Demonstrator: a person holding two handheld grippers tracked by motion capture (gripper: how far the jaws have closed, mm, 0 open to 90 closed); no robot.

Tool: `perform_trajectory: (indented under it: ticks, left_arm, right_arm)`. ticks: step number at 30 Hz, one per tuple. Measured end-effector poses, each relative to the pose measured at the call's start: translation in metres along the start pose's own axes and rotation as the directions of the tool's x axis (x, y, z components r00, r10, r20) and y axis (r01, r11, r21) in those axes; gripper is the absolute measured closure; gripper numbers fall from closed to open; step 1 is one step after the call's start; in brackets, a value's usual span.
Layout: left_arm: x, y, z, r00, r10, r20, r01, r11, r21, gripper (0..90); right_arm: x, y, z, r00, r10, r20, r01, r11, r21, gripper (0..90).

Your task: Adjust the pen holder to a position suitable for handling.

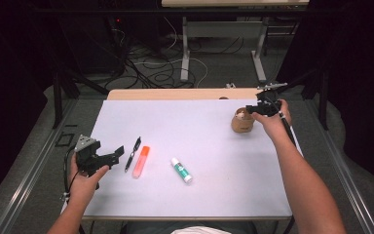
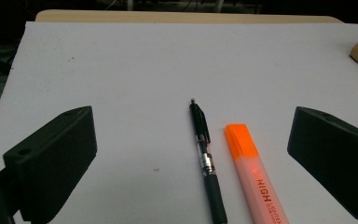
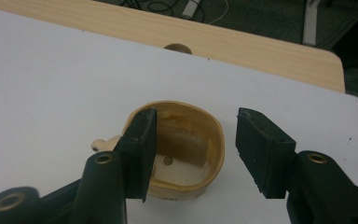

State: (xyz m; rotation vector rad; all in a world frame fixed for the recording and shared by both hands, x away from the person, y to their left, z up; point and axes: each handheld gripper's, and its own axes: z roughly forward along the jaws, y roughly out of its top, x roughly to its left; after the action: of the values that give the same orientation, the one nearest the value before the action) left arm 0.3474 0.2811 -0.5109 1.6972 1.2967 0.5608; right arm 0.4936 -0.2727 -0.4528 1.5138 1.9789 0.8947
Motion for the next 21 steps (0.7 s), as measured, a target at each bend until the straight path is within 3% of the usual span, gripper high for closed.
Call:
perform_trajectory:
  ticks: [3,7,9,12,19,21]
  left_arm:
    - [0.001,0.000,0.000,1.0000,0.001,-0.002,-0.001,1.0000,0.001,1.4]
    - [0.002,-0.001,0.000,1.0000,-0.006,-0.005,0.006,1.0000,0.000,1.6]
    - [0.002,-0.001,-0.001,1.0000,-0.007,-0.005,0.007,1.0000,0.000,1.6]
    - [0.002,-0.001,0.000,0.9999,-0.012,-0.006,0.012,0.9999,0.000,1.7]
    - [0.002,-0.001,-0.001,0.9998,-0.017,-0.008,0.017,0.9999,0.000,1.9]
    - [0.003,-0.001,-0.001,0.9998,-0.017,-0.009,0.018,0.9998,0.001,1.9]
  right_arm:
    - [-0.006,0.000,0.008,0.9994,0.035,-0.001,-0.035,0.999,0.036,48.5]
    - [-0.012,-0.002,0.016,0.9993,0.035,0.012,-0.036,0.997,0.063,48.6]
    - [-0.016,-0.004,0.022,0.9992,0.039,-0.002,-0.039,0.996,0.080,53.1]
    - [-0.018,-0.005,0.028,0.9998,0.018,0.008,-0.019,0.996,0.089,54.9]
    - [-0.019,-0.007,0.037,0.9998,0.020,0.000,-0.020,0.994,0.108,58.7]
    - [-0.020,-0.008,0.040,1.0000,-0.006,0.001,0.006,0.992,0.122,59.5]
